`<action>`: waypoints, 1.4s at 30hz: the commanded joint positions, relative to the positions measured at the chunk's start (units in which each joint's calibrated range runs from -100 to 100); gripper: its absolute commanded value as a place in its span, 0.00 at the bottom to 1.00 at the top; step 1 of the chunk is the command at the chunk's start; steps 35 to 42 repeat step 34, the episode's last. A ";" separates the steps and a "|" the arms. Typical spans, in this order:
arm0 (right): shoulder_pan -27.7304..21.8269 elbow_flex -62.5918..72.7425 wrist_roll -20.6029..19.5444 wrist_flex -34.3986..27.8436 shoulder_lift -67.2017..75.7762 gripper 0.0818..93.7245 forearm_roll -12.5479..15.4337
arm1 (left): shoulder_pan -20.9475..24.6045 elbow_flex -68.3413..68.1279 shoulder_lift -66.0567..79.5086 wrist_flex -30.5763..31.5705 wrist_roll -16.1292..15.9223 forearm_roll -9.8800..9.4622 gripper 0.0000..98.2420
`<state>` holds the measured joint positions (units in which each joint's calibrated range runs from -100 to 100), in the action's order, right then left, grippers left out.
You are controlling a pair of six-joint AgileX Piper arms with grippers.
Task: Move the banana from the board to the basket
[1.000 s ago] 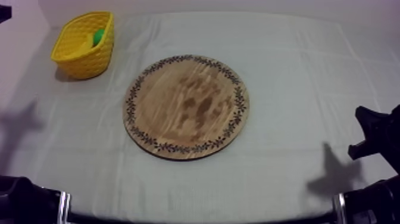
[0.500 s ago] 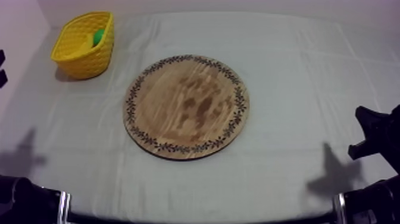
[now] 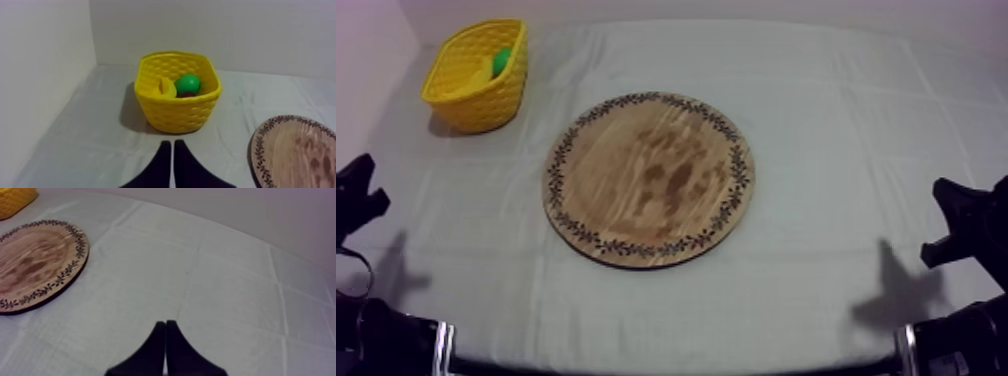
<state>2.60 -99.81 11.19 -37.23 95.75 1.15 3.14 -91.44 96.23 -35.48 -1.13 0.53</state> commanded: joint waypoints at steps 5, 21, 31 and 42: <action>0.00 0.03 0.01 -0.03 0.00 0.00 0.00 | -0.22 -5.23 3.07 -1.38 1.21 -1.29 0.00; 0.00 0.03 0.02 -0.03 0.00 0.00 0.00 | -0.36 -7.17 3.60 -1.73 2.26 -2.42 0.00; 0.00 0.03 0.01 -0.03 0.00 0.00 0.00 | 0.67 -7.22 3.60 -1.63 2.58 -2.50 0.00; 0.00 0.03 0.01 -0.03 0.00 0.00 0.00 | 1.12 -7.22 3.60 -1.63 2.33 -2.50 0.00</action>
